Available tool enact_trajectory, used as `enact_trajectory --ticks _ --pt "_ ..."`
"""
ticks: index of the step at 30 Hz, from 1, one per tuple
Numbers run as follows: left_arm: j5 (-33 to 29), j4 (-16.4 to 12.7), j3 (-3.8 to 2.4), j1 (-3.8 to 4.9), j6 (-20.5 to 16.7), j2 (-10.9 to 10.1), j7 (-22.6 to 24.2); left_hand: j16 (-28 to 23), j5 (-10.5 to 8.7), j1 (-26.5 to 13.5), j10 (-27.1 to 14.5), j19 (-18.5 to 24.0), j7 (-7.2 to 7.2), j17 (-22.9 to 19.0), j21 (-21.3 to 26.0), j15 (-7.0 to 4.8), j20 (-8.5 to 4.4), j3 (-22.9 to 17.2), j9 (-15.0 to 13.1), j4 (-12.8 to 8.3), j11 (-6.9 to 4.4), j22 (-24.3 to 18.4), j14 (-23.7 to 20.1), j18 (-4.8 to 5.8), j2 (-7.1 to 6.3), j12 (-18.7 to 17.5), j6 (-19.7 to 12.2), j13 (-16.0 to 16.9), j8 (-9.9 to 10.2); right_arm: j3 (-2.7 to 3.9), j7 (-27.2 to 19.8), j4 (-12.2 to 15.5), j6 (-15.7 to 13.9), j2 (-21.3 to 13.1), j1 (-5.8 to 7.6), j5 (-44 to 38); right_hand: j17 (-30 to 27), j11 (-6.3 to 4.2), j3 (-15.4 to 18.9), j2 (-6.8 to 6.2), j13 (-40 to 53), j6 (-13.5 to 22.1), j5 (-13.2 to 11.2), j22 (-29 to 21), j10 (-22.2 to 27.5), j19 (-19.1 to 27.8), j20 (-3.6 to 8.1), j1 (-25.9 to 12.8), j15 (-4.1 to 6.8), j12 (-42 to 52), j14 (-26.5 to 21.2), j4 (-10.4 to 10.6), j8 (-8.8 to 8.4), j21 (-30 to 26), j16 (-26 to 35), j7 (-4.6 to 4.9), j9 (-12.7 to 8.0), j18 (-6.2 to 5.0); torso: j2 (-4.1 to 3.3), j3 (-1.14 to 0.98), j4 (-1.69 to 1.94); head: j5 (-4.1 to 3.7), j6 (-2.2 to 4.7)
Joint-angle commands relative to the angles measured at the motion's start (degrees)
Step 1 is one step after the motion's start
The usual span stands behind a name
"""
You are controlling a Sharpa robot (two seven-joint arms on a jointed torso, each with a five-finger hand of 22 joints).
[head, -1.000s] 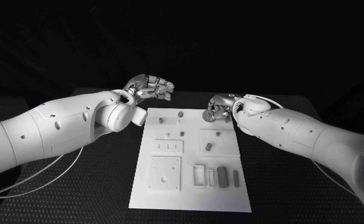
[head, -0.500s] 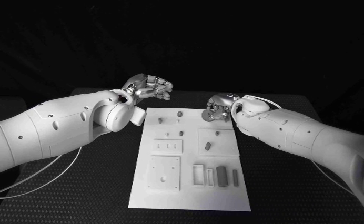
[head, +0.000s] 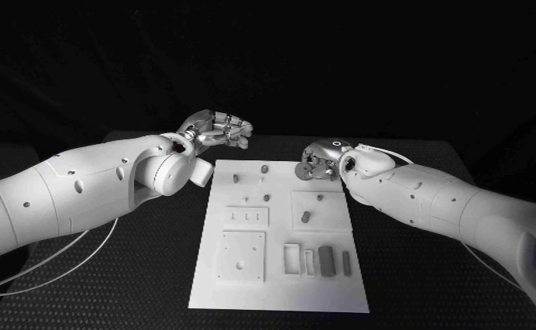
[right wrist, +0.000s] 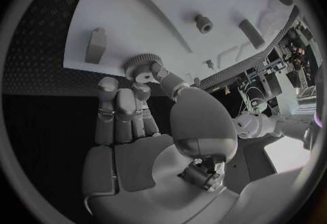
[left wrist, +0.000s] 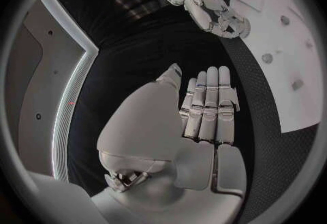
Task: Assemble the parts on the task board
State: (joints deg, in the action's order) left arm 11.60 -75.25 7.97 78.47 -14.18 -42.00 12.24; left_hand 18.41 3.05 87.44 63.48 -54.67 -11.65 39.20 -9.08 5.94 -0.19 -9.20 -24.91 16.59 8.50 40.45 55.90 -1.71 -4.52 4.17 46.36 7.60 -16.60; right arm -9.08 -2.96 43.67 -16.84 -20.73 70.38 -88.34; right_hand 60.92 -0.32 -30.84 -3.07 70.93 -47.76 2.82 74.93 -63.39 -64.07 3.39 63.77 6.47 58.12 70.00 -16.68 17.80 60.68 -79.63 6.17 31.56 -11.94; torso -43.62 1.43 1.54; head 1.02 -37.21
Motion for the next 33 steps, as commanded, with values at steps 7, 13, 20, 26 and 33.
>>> enact_trajectory --ticks 7,13,20,26,33 --pt "-0.09 -0.43 -0.05 0.14 0.25 -0.37 0.45 -0.4 0.31 -0.24 0.06 -0.16 0.04 0.1 0.25 -0.08 0.29 -0.25 0.07 -0.03 0.28 0.08 0.3 -0.68 -0.05 -0.24 -0.51 -0.02 0.18 -0.57 1.27 2.81 -1.65 -1.18 0.03 -3.82 0.53 -0.69 -0.39 0.5 -0.29 -10.63 -0.1 1.05 -0.62 -0.42 0.4 0.39 0.37 0.43 1.08 -0.05 1.72 0.47 -0.62 -0.92 1.19 -3.06 -0.02 0.02 0.01 -0.1 0.37" --pt "-0.09 -0.47 -0.05 0.15 0.15 -0.5 0.48 -0.42 0.31 -0.23 0.07 -0.17 0.05 0.12 0.26 -0.08 0.29 -0.25 0.07 -0.03 0.28 0.09 0.31 -0.68 -0.07 -0.23 -0.49 -0.01 0.17 -0.38 3.83 6.49 -5.77 -2.07 1.39 -5.84 0.93 -0.85 -0.37 0.32 -0.46 -11.0 -0.1 1.02 -0.91 -0.63 0.57 0.57 0.53 0.45 1.68 -0.05 1.73 0.65 -0.91 -1.07 1.2 -3.06 0.01 0.0 -0.03 -0.07 0.59" --pt "-0.09 -0.33 -0.05 0.14 0.14 -0.33 0.52 -0.44 0.31 -0.24 0.08 -0.17 0.05 0.14 0.26 -0.08 0.29 -0.25 0.06 -0.03 0.27 0.1 0.32 -0.68 -0.07 -0.23 -0.48 -0.01 0.16 -0.3 5.91 10.99 -8.15 -1.76 1.92 -8.41 1.18 -0.94 -0.34 0.17 -0.62 -11.17 -0.1 0.98 -1.13 -0.84 0.69 0.61 0.64 0.42 2.12 -0.03 1.66 0.76 -1.11 -1.15 1.17 -3.06 0.2 0.03 -0.17 0.06 0.9" --pt "-0.09 -0.28 -0.05 0.14 0.14 -0.17 0.51 -0.46 0.31 -0.24 0.08 -0.17 0.05 0.16 0.27 -0.08 0.29 -0.25 0.06 -0.02 0.27 0.11 0.33 -0.68 -0.07 -0.24 -0.48 -0.01 0.16 -0.33 7.36 12.84 -8.65 -0.08 1.89 -10.65 1.1 -0.97 -0.33 0.09 -0.71 -11.21 -0.1 0.95 -1.22 -0.92 0.75 0.61 0.68 0.38 2.19 -0.03 1.61 0.78 -1.12 -1.17 1.15 -3.06 0.14 0.04 -0.05 0.17 1.09" --pt "-0.09 -0.08 -0.05 0.14 0.2 0.28 0.53 -0.49 0.3 -0.23 0.08 -0.18 0.06 0.19 0.29 -0.08 0.29 -0.25 0.06 -0.03 0.27 0.12 0.33 -0.68 -0.08 -0.24 -0.48 -0.01 0.16 -0.58 8.41 12.17 -8.81 2.25 1.35 -12.32 1.08 -0.99 -0.35 0.04 -0.8 -11.23 -0.1 0.92 -1.3 -1.0 0.8 0.65 0.7 0.34 2.29 -0.04 1.55 0.8 -1.14 -1.18 1.13 -3.06 0.13 0.18 0.17 0.02 1.3"
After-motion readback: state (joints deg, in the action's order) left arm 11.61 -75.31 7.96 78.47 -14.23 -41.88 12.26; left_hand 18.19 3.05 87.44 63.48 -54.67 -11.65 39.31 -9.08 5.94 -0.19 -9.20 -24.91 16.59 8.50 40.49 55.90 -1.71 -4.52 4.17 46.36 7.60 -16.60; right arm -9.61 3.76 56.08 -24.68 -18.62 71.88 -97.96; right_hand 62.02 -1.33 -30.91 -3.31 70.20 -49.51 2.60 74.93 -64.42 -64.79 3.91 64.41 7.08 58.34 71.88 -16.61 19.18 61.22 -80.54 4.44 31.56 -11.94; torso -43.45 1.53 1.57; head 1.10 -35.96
